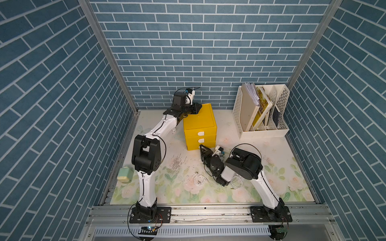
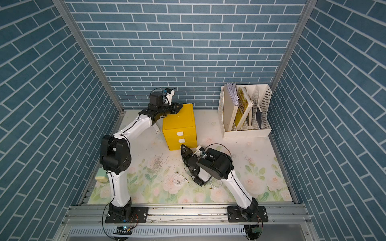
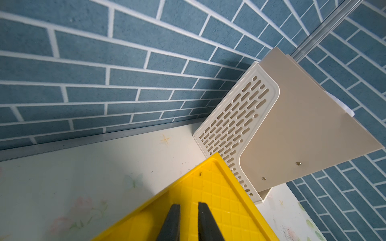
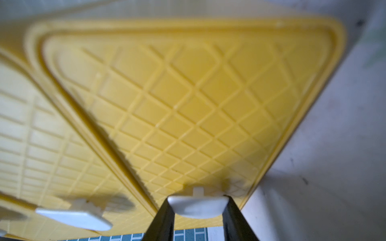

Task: Place the wired earphones into the drawer by color
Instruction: Open the drawer in the storage box.

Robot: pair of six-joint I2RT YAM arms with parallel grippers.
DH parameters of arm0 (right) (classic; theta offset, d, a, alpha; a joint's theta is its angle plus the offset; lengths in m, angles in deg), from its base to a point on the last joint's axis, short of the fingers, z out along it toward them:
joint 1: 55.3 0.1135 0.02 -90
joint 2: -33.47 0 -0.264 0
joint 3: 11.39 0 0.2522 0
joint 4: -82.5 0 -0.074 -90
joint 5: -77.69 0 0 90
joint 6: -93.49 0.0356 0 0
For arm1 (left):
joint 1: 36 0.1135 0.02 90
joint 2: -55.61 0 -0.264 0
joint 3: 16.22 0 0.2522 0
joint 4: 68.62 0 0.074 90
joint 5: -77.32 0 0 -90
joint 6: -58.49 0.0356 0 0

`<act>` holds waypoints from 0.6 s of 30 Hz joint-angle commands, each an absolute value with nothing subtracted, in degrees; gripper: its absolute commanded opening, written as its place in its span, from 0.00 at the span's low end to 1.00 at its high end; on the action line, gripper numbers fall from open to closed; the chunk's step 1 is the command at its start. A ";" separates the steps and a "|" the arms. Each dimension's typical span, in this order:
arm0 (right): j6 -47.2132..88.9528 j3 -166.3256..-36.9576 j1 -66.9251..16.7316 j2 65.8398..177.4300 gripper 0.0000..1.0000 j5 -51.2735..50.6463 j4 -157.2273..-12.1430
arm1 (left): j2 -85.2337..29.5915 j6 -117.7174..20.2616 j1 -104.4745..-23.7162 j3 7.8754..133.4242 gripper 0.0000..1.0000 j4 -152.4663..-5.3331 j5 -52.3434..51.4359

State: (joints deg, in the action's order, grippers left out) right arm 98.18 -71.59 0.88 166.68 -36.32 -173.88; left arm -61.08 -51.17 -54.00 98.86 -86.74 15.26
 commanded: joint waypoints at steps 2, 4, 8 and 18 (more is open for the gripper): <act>98.85 -70.62 -0.27 170.08 0.34 -37.01 -166.98 | -66.28 -51.81 -53.47 94.53 0.22 -100.43 14.65; 98.85 -69.79 -0.28 169.61 0.32 -37.03 -166.88 | -66.25 -51.82 -53.49 94.58 0.22 -100.49 14.59; 99.58 -67.26 0.43 168.29 0.30 -37.12 -166.92 | -66.28 -51.91 -53.49 94.58 0.22 -100.58 14.35; 100.71 -61.37 3.01 164.97 0.29 -37.90 -167.01 | -65.73 -52.67 -53.49 93.43 0.21 -100.40 13.25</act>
